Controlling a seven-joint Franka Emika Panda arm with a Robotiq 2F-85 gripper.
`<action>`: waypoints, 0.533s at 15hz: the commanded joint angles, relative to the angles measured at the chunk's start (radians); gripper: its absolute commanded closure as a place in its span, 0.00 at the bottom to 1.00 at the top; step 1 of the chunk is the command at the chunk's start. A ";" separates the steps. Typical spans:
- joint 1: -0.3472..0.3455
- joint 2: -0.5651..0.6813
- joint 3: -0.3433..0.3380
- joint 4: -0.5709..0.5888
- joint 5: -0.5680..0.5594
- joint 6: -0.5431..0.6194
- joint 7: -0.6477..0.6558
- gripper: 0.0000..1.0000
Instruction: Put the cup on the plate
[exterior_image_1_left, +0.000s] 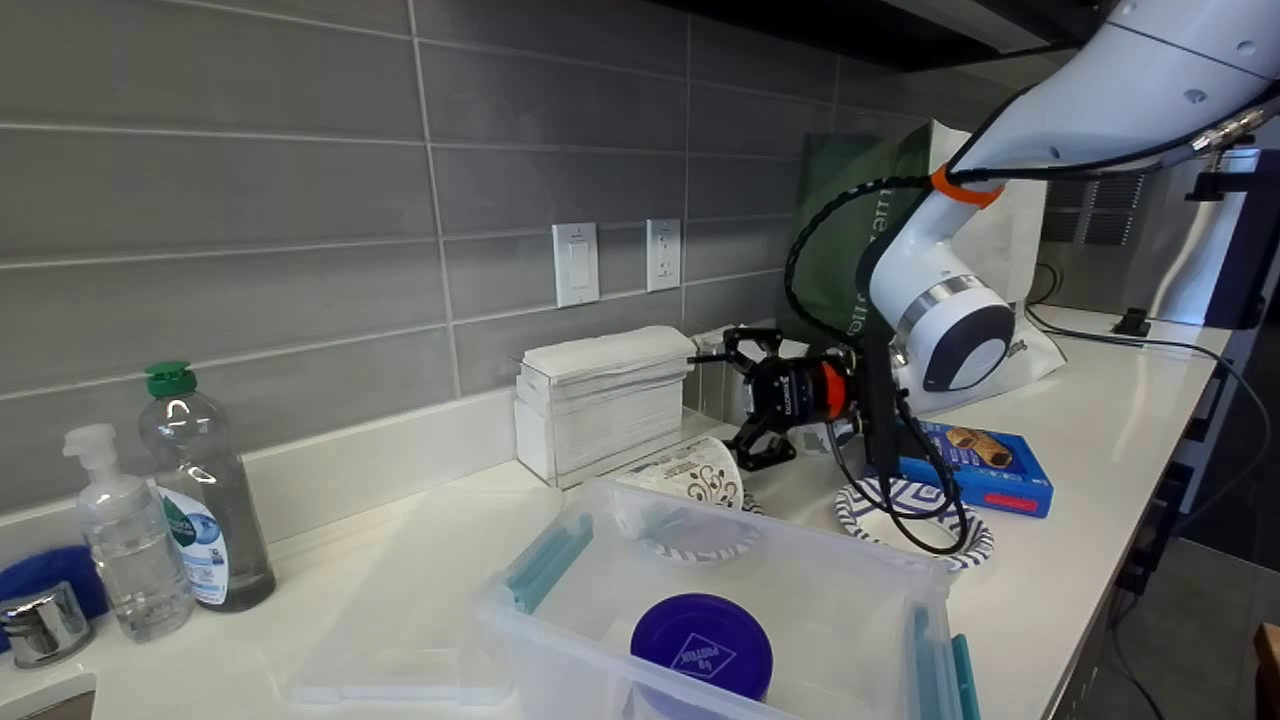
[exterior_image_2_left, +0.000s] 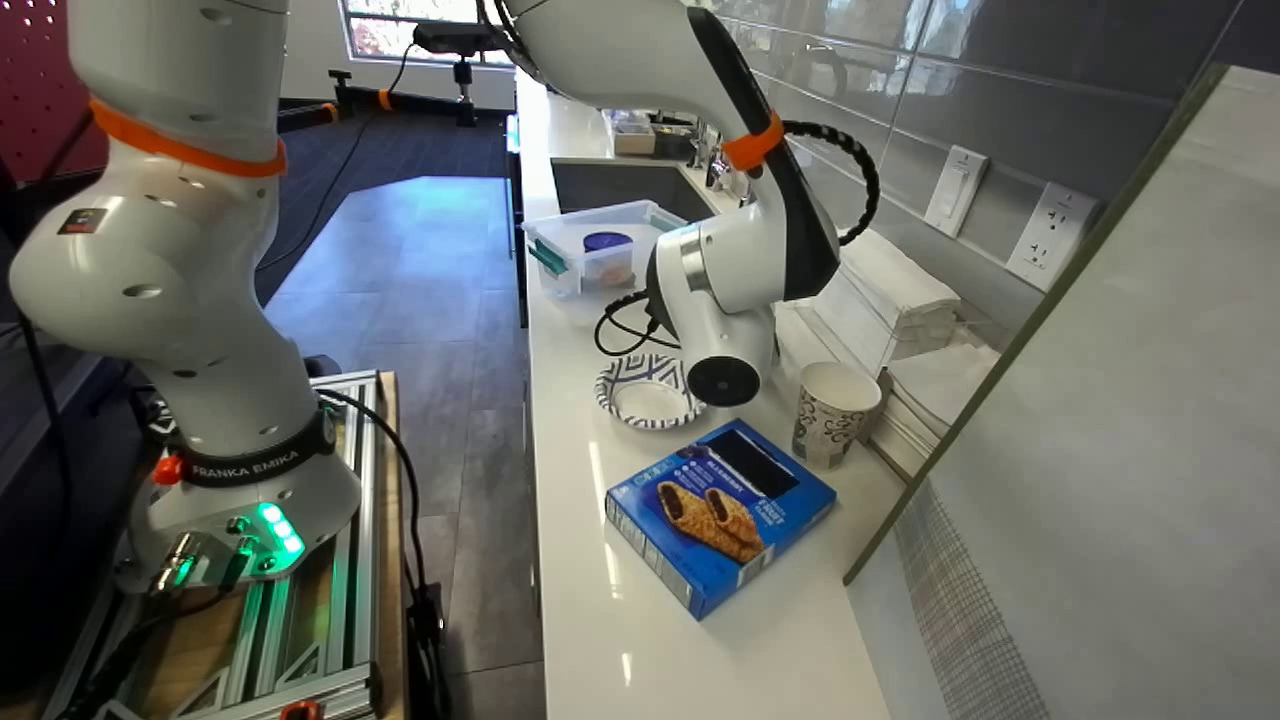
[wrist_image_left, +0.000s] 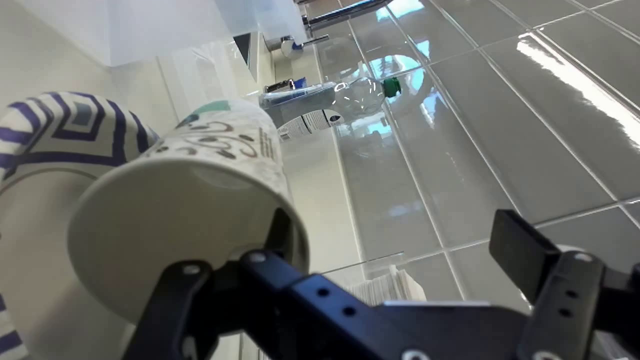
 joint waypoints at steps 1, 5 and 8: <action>0.010 -0.072 -0.022 -0.033 -0.089 0.054 0.008 0.00; 0.007 -0.082 -0.022 -0.030 -0.183 0.079 0.021 0.00; 0.012 -0.095 -0.020 -0.030 -0.261 0.103 0.014 0.00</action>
